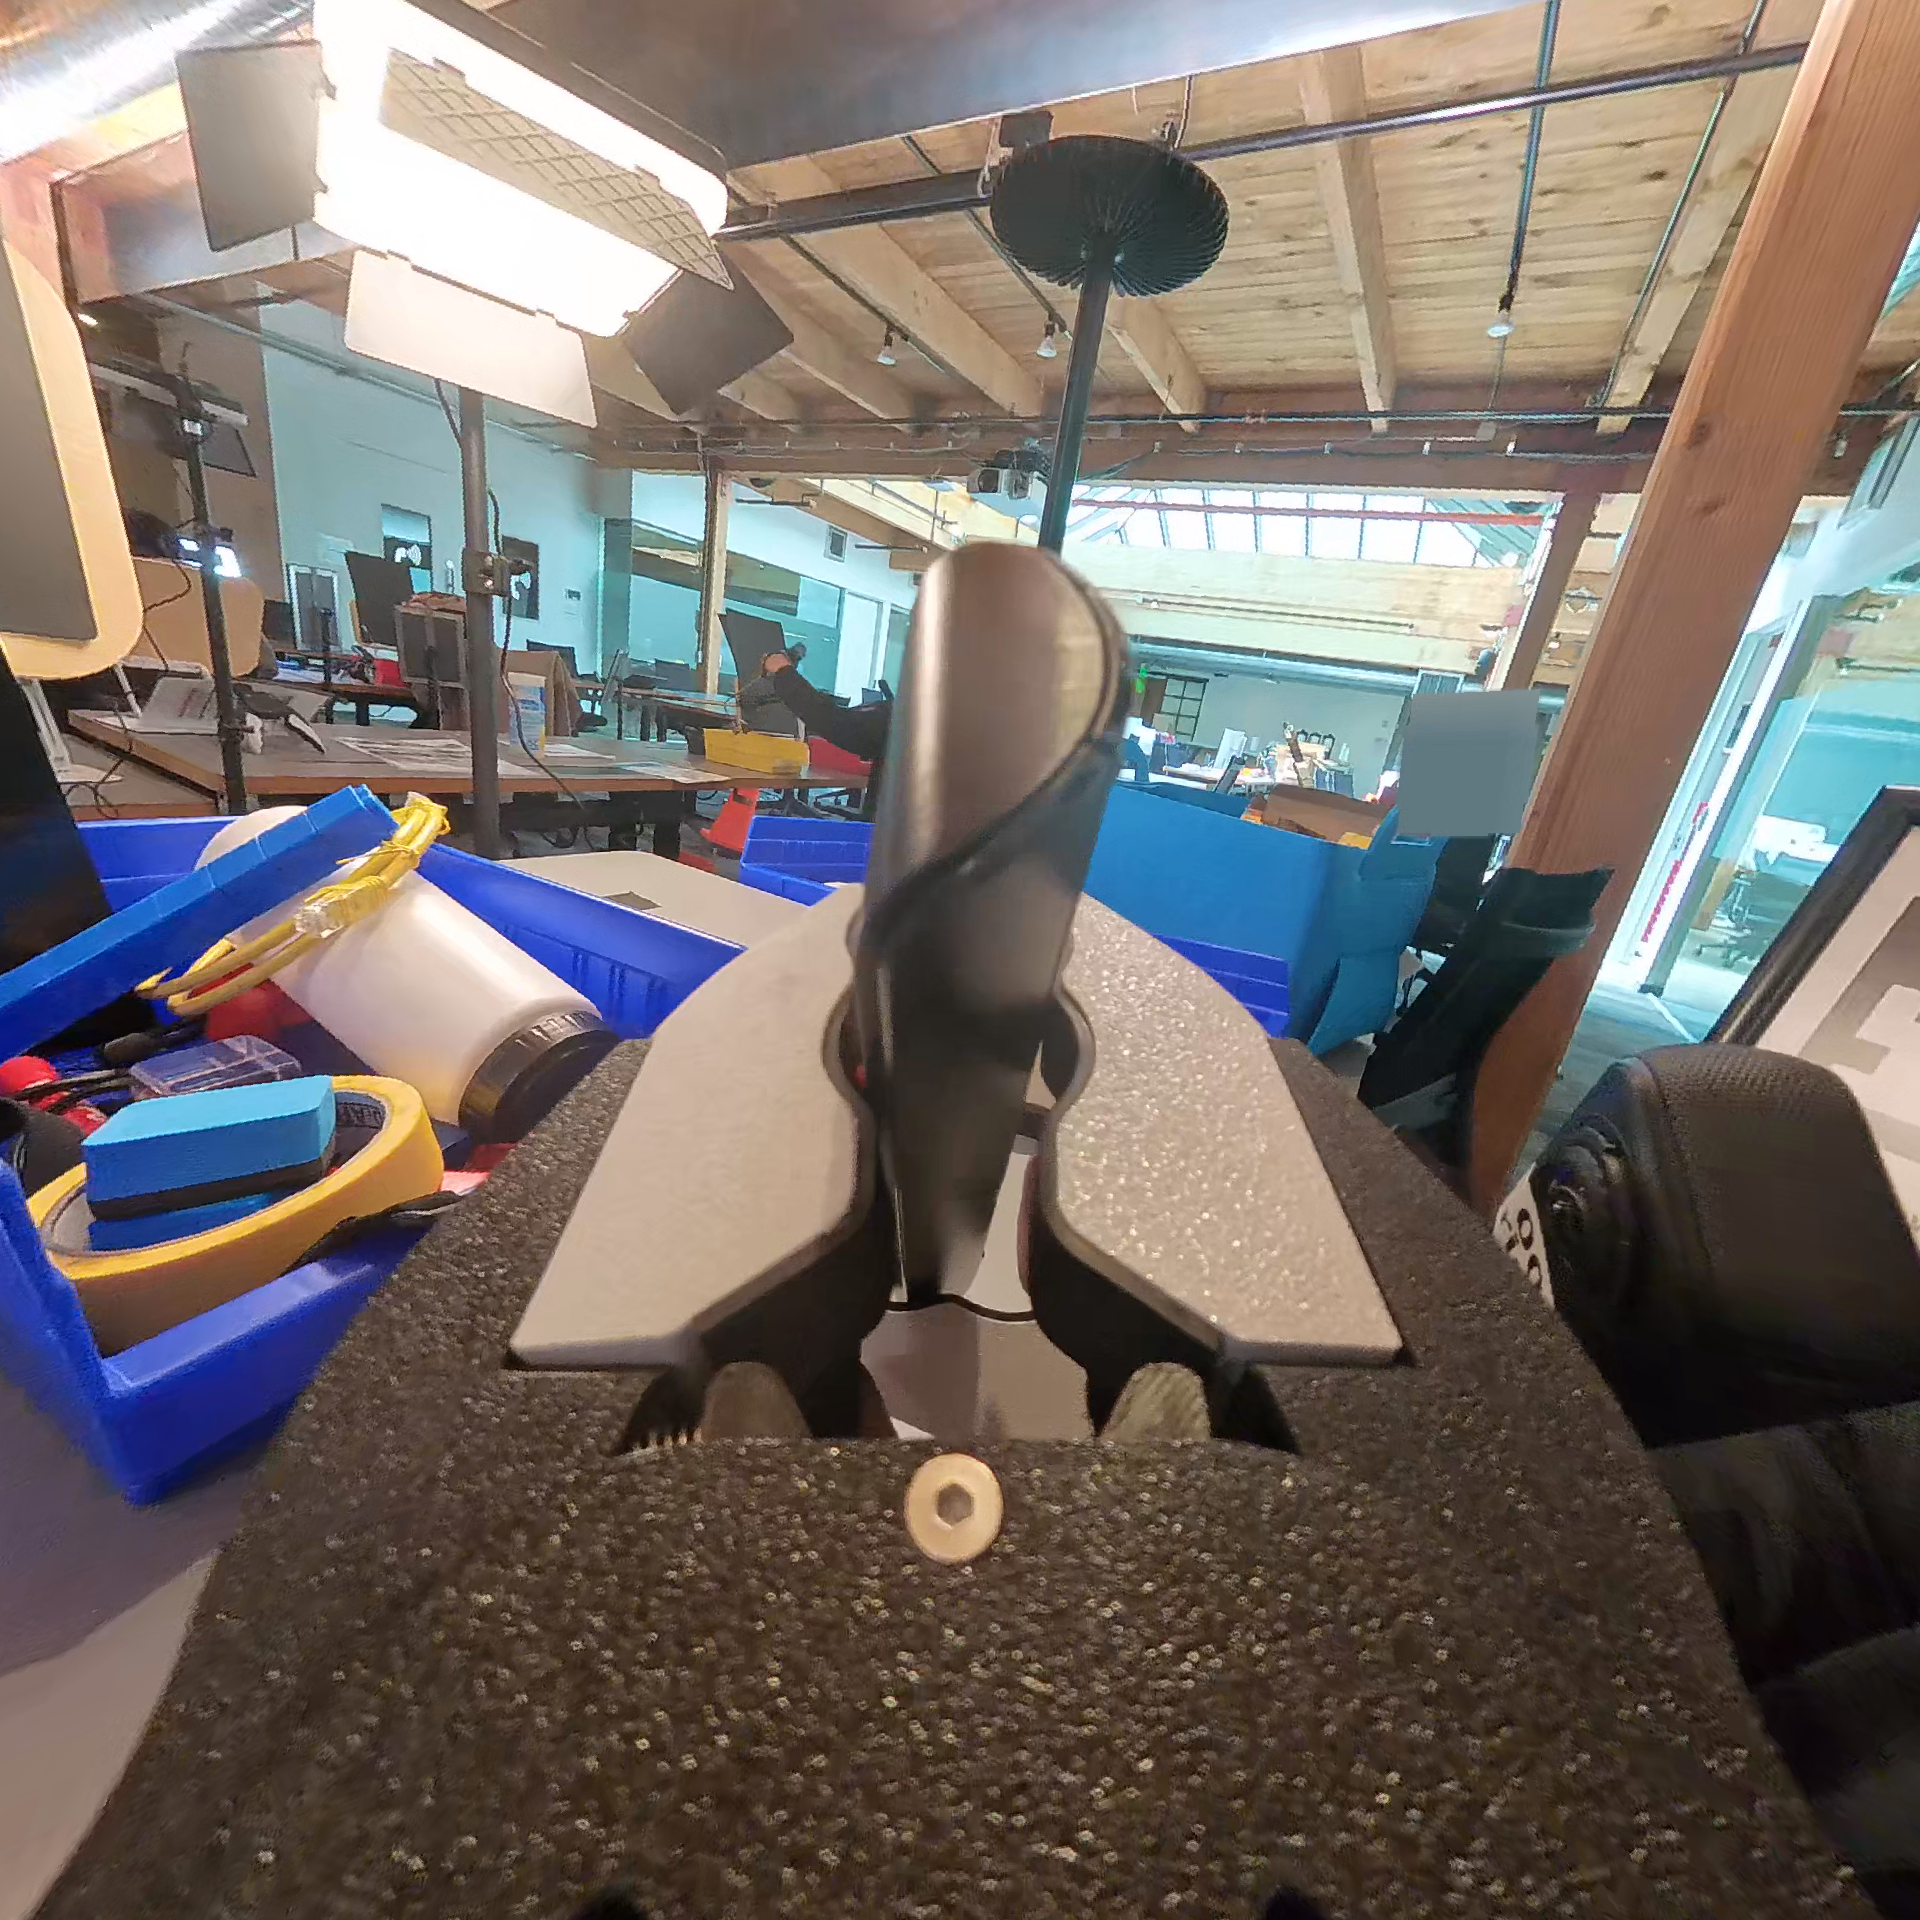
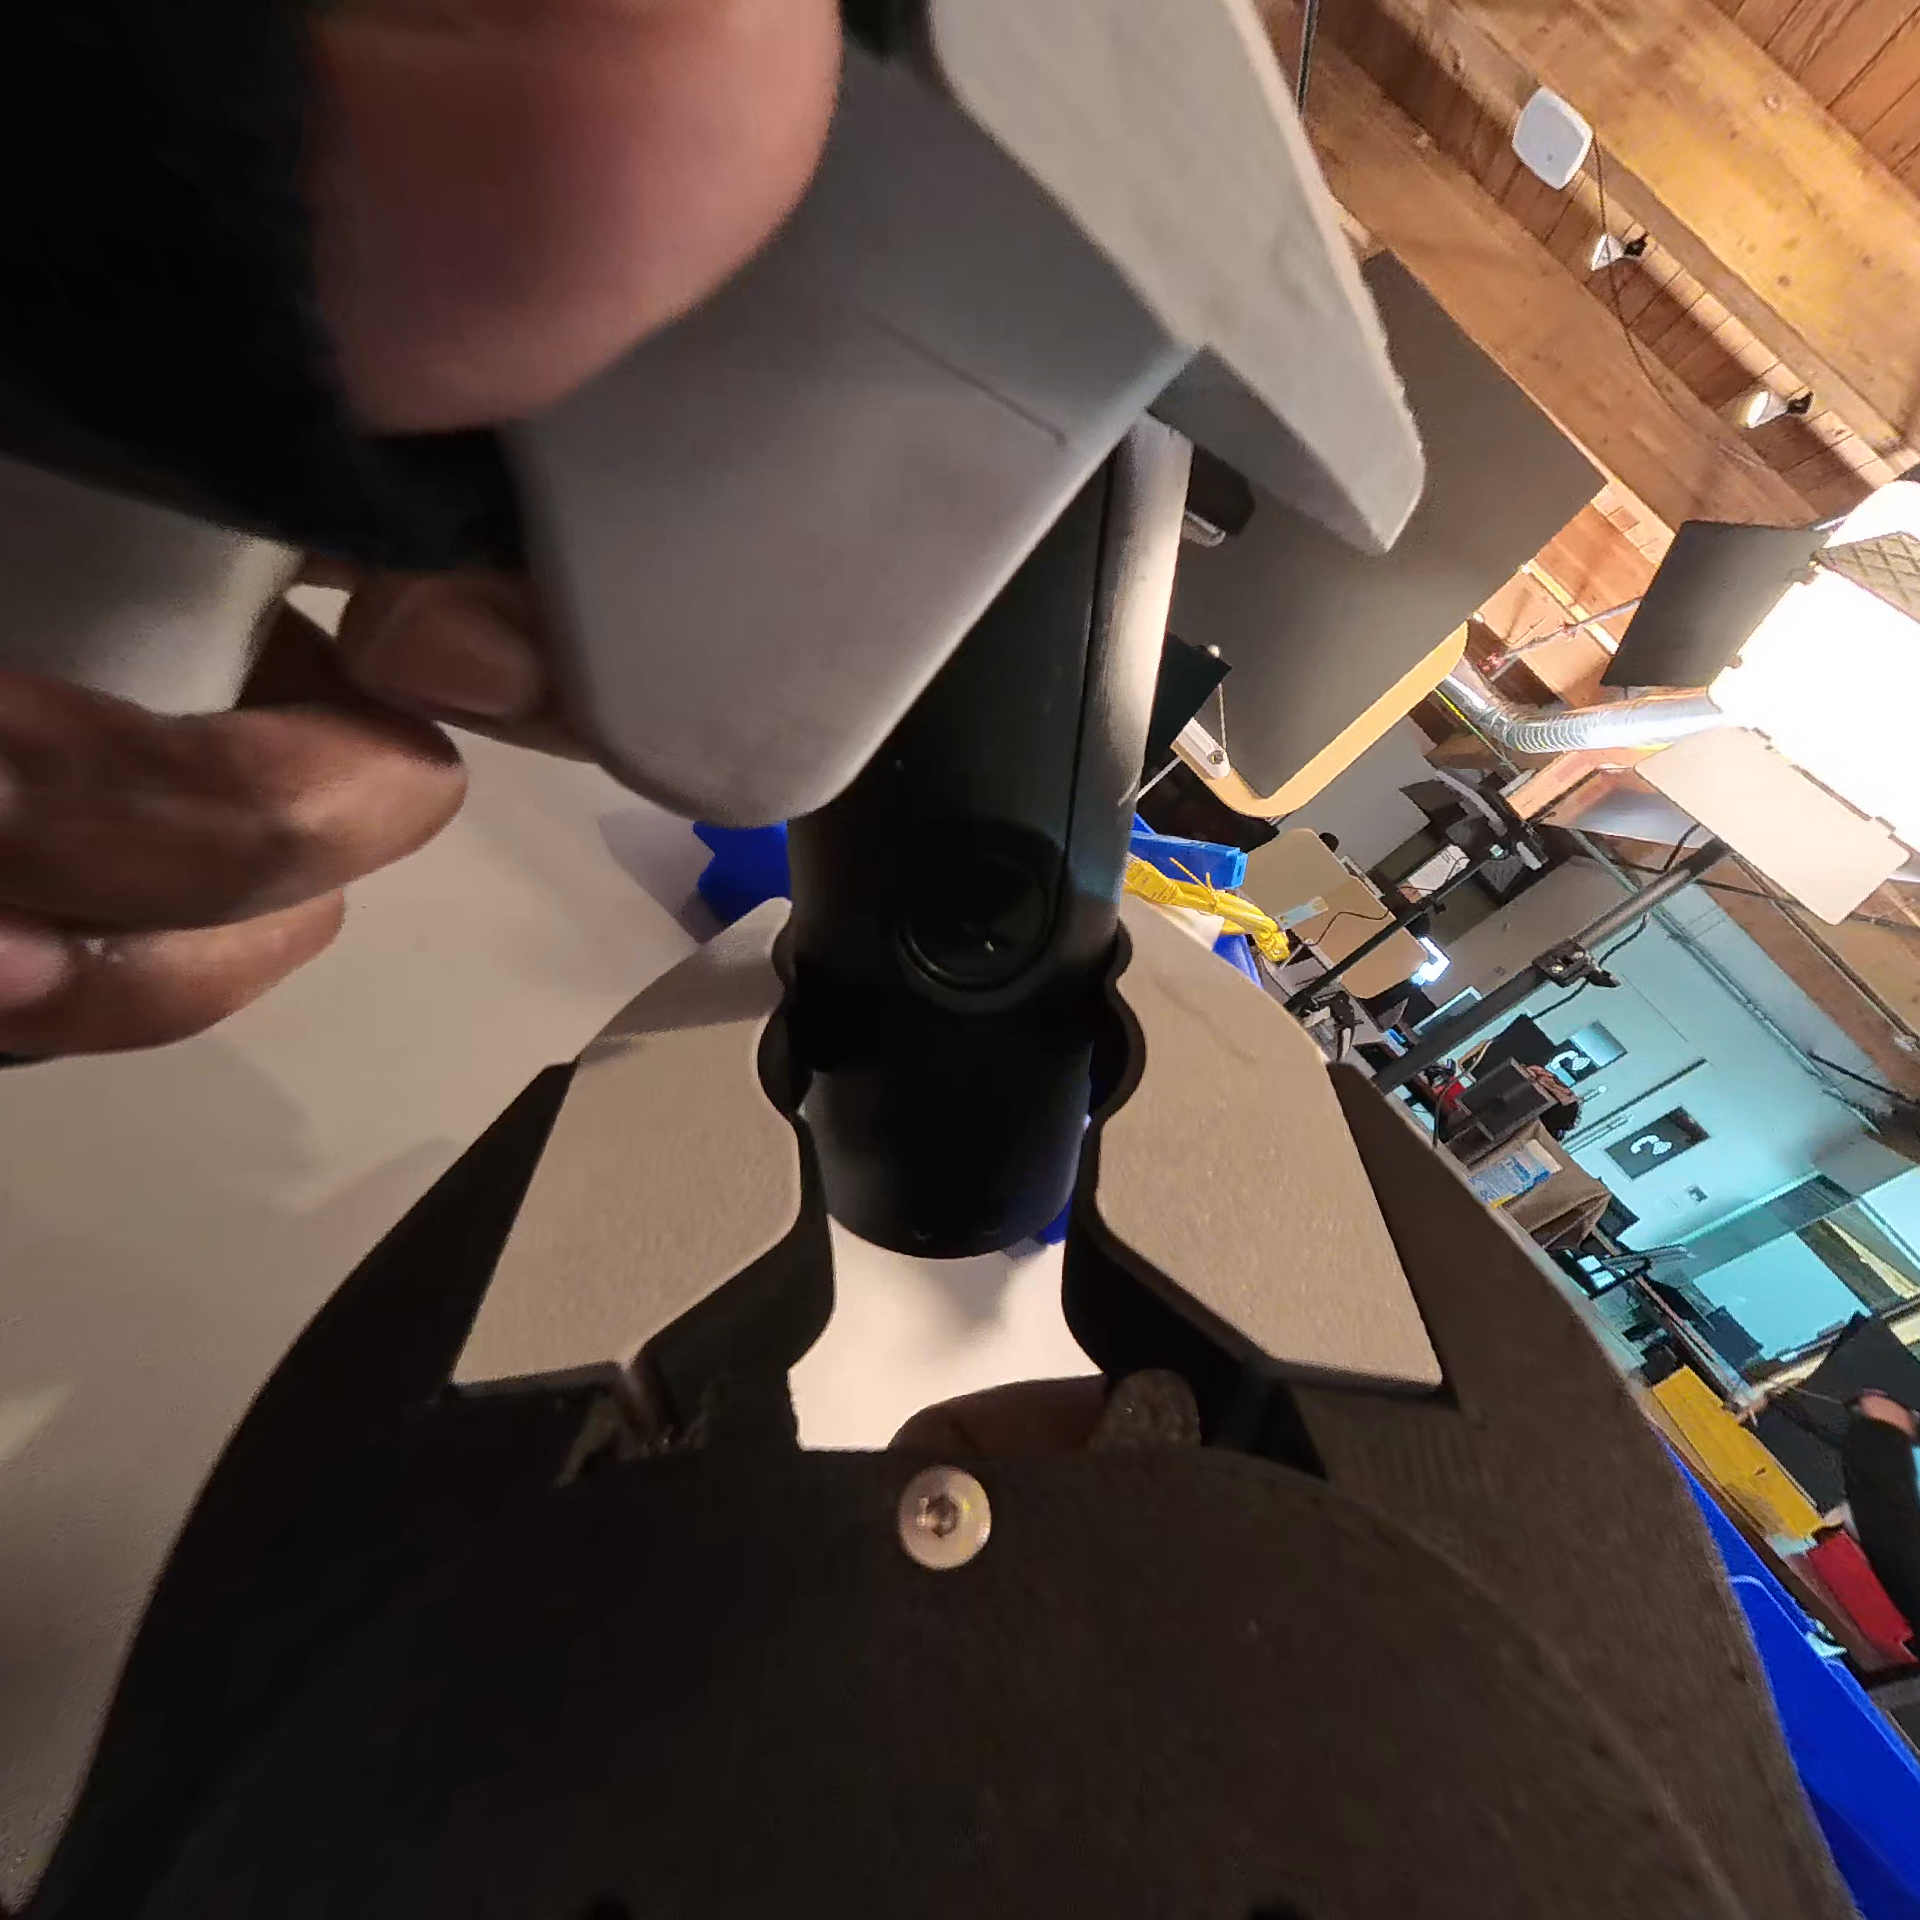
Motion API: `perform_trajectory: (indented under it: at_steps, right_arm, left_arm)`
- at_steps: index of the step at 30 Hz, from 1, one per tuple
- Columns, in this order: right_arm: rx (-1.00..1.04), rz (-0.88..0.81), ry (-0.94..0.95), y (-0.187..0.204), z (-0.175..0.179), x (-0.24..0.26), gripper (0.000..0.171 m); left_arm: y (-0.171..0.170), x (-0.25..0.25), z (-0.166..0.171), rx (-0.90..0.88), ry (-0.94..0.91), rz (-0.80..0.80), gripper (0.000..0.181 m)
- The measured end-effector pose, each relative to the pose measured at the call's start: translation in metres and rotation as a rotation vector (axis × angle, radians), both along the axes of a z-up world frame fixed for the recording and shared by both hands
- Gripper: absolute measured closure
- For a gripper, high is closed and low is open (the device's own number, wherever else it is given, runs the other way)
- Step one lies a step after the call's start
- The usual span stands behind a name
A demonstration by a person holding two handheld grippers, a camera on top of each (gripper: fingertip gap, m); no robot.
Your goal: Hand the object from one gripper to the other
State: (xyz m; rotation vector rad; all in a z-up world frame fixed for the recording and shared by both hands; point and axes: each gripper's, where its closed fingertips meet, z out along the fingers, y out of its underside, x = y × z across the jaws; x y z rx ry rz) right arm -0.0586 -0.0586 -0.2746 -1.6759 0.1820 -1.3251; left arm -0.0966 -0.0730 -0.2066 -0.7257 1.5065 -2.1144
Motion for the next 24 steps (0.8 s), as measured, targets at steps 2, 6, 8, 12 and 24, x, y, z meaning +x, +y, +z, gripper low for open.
perform_trajectory:
  at_steps: [2,6,8,12,24]
  right_arm:
    - [-0.001,-0.001,0.002,-0.001,0.000,0.001,0.119]
    - [-0.003,0.016,0.013,-0.002,-0.002,0.003,0.119]
    - [-0.015,0.016,0.013,-0.003,-0.003,0.004,0.119]
    - [-0.034,0.044,0.030,-0.004,-0.004,0.005,0.119]
    - [0.105,0.590,0.454,0.012,-0.008,-0.040,0.116]
  left_arm:
    - [-0.001,0.001,-0.001,-0.015,-0.004,0.009,0.153]
    - [-0.004,0.001,-0.004,-0.001,-0.012,0.012,0.153]
    - [-0.004,0.002,-0.005,0.000,-0.008,0.007,0.153]
    - [-0.007,0.001,-0.007,0.027,0.003,-0.058,0.151]
    - [0.009,-0.034,-0.004,0.129,-0.151,-0.397,0.105]
